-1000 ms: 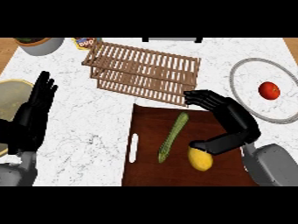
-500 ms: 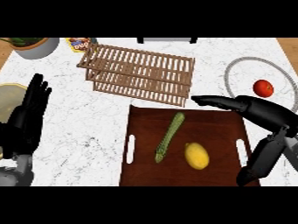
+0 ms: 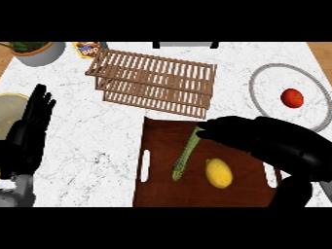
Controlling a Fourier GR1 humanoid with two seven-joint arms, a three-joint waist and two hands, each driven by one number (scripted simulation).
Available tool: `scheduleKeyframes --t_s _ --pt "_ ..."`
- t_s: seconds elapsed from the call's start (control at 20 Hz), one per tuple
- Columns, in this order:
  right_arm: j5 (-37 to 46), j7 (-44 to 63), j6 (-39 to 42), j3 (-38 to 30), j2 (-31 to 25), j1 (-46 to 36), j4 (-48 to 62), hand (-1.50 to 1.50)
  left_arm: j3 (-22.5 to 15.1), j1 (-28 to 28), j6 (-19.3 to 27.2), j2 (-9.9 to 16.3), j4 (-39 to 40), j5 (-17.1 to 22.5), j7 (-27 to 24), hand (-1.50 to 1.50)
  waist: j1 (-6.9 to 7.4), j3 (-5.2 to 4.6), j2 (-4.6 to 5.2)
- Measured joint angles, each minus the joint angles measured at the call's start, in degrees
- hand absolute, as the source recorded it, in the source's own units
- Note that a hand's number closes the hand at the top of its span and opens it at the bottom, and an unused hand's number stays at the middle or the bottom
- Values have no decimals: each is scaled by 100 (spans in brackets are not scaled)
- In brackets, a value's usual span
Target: Pick the lemon from the tray and place it in the tiered shelf
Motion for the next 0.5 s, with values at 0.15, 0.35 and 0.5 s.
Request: scheduleKeyframes --t_s 0.15,0.35,0.5 --pt "518 712 -118 407 313 63 -333 -150 36 -78 -8 -59 56 -44 -4 0 4 3 16" --pt "1367 1157 -191 829 586 220 -445 -150 -2 -15 11 -126 -105 -144 123 0 26 8 27" --pt "2010 1461 -204 1118 767 267 -461 -150 63 22 -40 -134 -188 -148 142 0 37 9 32"
